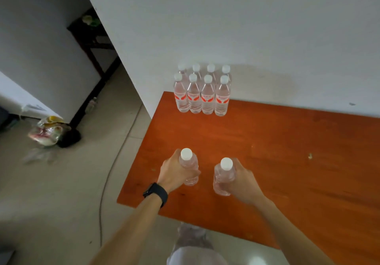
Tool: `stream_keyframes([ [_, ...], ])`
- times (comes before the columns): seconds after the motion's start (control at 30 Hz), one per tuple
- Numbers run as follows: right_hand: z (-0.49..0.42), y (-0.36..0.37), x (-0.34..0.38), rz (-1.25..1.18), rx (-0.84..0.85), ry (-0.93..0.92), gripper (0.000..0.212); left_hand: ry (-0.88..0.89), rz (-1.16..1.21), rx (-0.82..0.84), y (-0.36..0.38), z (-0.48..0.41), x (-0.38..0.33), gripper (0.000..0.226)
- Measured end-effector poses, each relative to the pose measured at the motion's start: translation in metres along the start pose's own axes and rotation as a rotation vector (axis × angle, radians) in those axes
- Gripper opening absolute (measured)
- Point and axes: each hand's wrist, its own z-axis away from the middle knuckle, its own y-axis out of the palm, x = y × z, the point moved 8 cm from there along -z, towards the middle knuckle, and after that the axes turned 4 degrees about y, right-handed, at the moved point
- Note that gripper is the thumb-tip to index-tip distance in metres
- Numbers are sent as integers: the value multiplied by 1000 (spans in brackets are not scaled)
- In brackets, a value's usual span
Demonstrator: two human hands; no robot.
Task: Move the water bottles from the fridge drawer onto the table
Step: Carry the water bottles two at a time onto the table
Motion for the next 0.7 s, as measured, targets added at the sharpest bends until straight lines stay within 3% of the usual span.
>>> stream_keyframes([
  [0.37, -153, 6, 92, -43, -125, 93, 76, 87, 58, 111, -60, -175, -1, 62],
  [0.7, -251, 1, 132, -134, -155, 37, 62, 183, 29, 158, -76, -259, -11, 65],
])
